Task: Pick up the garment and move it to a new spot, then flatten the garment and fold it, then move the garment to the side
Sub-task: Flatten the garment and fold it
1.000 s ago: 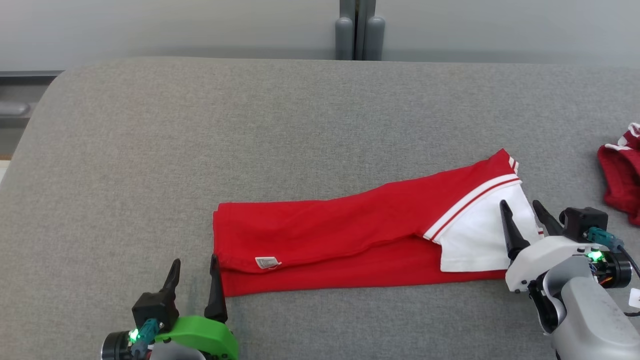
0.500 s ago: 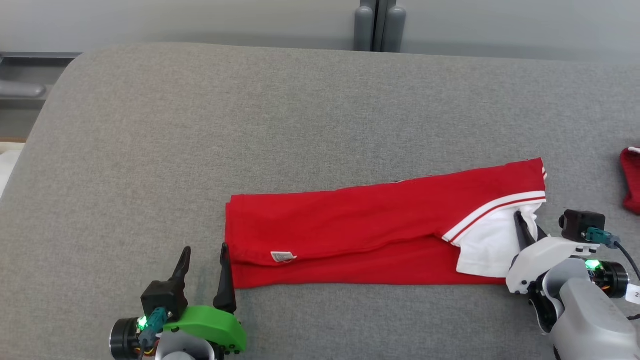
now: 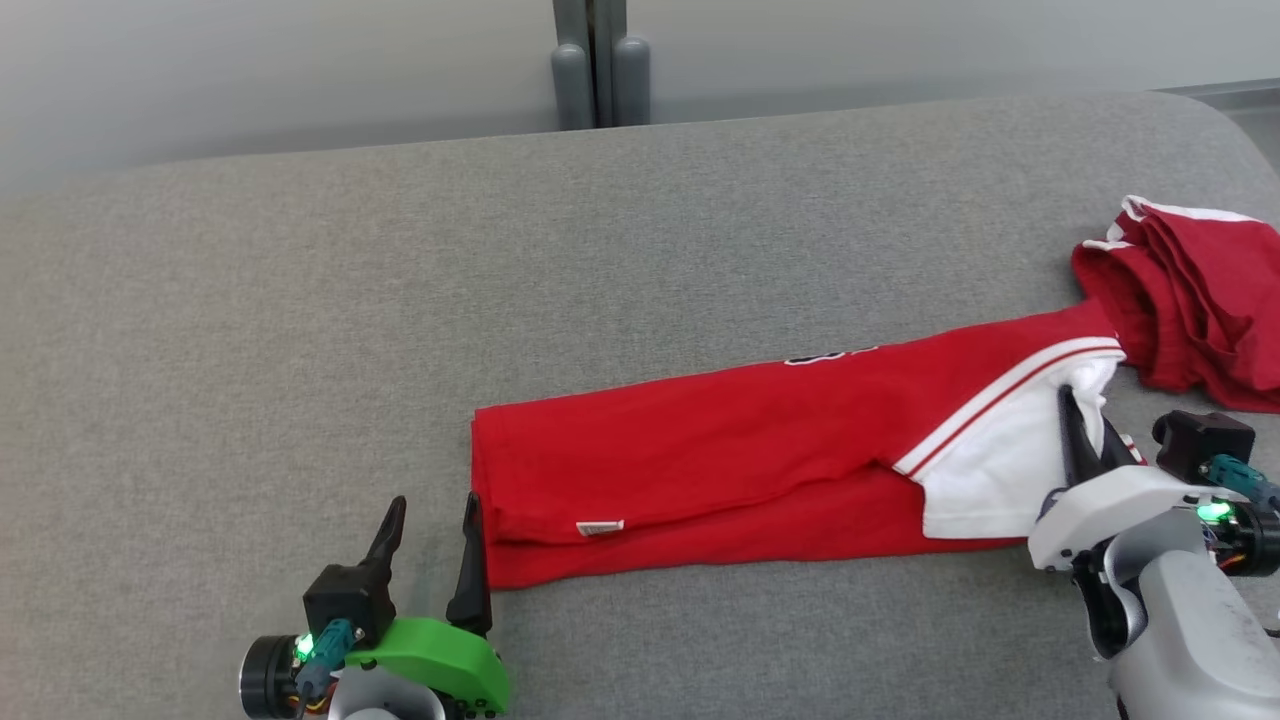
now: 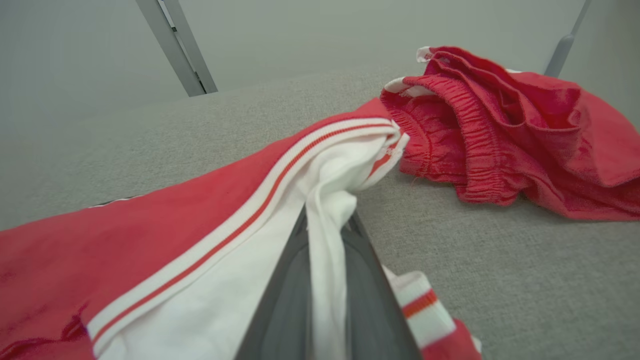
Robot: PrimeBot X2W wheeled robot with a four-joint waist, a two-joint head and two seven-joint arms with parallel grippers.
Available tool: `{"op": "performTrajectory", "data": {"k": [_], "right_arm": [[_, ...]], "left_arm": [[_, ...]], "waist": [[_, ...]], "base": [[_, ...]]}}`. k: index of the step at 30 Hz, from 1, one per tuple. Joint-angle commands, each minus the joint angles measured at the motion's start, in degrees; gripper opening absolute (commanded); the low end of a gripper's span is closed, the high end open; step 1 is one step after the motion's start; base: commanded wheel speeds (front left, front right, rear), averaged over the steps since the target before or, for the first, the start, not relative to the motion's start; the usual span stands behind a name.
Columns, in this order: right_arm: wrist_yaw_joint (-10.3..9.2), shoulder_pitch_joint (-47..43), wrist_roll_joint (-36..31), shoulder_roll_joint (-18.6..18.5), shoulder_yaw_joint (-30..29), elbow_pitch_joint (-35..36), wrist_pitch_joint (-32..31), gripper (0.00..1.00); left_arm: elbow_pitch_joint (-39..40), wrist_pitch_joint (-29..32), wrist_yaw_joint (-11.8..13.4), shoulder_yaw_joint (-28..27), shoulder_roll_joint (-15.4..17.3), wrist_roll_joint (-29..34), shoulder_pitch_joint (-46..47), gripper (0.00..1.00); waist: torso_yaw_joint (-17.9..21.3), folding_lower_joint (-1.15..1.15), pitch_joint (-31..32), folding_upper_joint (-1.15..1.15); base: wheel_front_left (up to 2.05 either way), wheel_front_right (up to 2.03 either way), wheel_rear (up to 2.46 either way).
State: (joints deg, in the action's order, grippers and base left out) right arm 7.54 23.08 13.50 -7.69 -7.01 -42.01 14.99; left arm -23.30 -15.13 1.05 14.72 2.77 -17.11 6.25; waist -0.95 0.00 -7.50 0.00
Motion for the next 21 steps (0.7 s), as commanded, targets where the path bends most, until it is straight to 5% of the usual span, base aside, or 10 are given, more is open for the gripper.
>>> {"op": "performTrajectory", "data": {"k": [1, 10, 21], "right_arm": [[-0.11, -0.8, 1.1, 0.5, 1.3, 2.4, 0.2, 0.00], [-0.11, -3.4, 9.2, 3.2, 16.0, 14.5, 0.2, 0.00], [-0.11, -0.2, 16.0, 4.5, 30.3, 13.9, -0.8, 0.00]], "left_arm": [[-0.1, 0.0, 0.4, 0.1, 0.3, -0.3, 0.7, 1.00], [-0.1, 0.0, 0.5, 0.9, 0.3, -0.2, 0.7, 1.00], [-0.6, 0.0, 0.8, 3.0, 0.3, -1.4, -0.2, 1.00]], "waist": [[2.1, 0.00, 0.7, 0.00], [-1.9, 0.00, 1.0, 0.00], [-12.3, 0.00, 0.5, 0.00]], "base": [[0.00, 0.00, 0.00], [0.00, 0.00, 0.00], [0.00, 0.00, 0.00]]}}
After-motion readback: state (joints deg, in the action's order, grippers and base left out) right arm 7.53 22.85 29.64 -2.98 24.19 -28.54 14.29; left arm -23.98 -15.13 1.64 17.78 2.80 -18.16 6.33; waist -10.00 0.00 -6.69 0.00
